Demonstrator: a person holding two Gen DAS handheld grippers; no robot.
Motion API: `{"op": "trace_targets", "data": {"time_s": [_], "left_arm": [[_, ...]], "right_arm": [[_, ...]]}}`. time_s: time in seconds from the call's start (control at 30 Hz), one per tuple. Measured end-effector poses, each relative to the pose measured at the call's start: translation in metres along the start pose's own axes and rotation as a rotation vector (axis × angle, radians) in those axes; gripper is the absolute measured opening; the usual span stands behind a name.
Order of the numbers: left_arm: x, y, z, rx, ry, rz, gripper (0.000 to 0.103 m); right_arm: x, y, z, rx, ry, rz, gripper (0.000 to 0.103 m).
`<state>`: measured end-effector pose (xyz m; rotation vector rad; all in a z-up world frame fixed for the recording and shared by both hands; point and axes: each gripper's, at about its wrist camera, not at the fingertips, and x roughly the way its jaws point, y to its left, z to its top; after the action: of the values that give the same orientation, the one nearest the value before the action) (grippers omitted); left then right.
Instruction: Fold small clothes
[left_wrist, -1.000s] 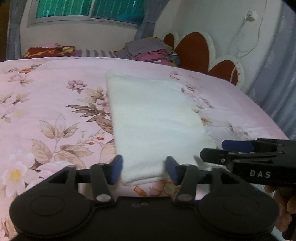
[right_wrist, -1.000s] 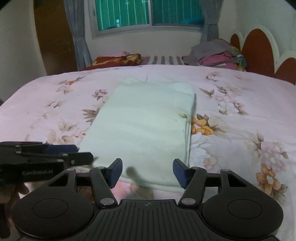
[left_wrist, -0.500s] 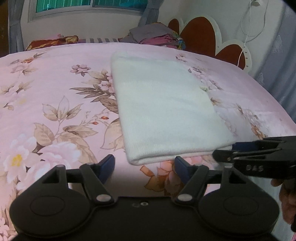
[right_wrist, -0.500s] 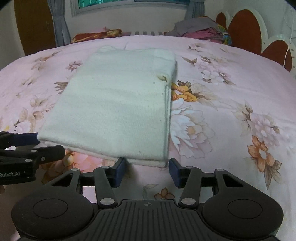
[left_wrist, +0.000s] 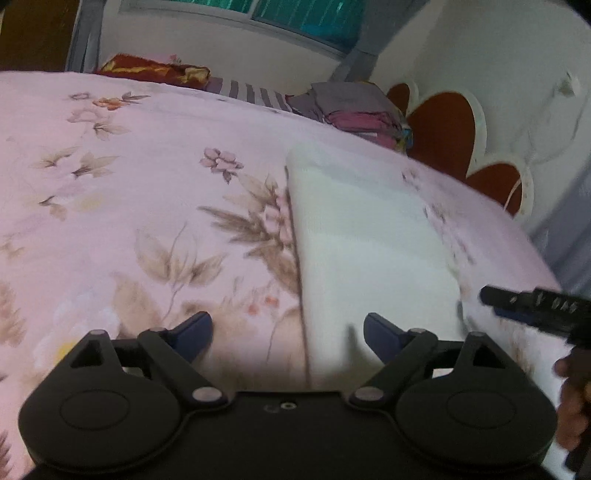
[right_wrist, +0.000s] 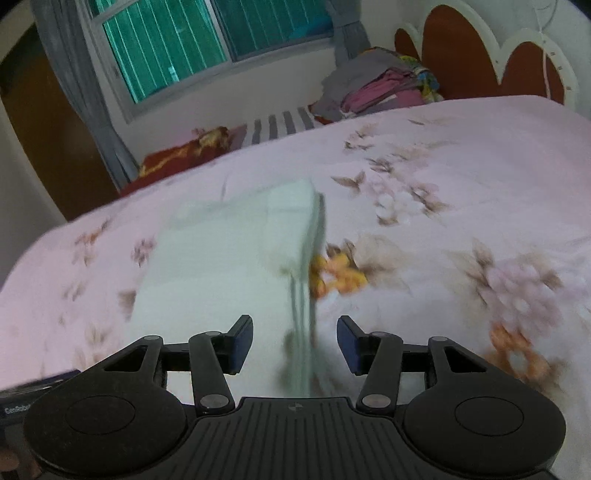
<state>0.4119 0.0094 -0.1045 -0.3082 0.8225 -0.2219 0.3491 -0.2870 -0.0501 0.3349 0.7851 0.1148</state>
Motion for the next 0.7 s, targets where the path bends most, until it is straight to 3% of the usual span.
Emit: {"op": "trace_targets", "data": {"time_s": [0.27, 0.33, 0.43, 0.53, 0.6, 0.7], "left_arm": [[0.038, -0.005, 0.019, -0.031, 0.034, 0.047, 0.091], [0.039, -0.008, 0.019, -0.016, 0.033, 0.052, 0.091], [0.037, -0.009, 0.019, -0.005, 0.021, 0.044, 0.091], [0.037, -0.010, 0.021, 0.000, 0.019, 0.054, 0.091], [0.039, -0.009, 0.024, -0.015, 0.015, 0.038, 0.091], [0.046, -0.008, 0.031, -0.030, 0.022, -0.002, 0.091]], "right_arm": [[0.061, 0.011, 0.021, -0.100, 0.046, 0.024, 0.050], [0.072, 0.005, 0.014, -0.149, 0.070, -0.026, 0.046], [0.074, -0.031, 0.009, -0.011, 0.076, 0.038, 0.046], [0.067, -0.030, 0.010, -0.034, 0.061, 0.027, 0.046], [0.062, -0.037, 0.015, 0.025, 0.061, 0.044, 0.047], [0.055, -0.047, 0.026, 0.094, 0.050, 0.148, 0.047]]}}
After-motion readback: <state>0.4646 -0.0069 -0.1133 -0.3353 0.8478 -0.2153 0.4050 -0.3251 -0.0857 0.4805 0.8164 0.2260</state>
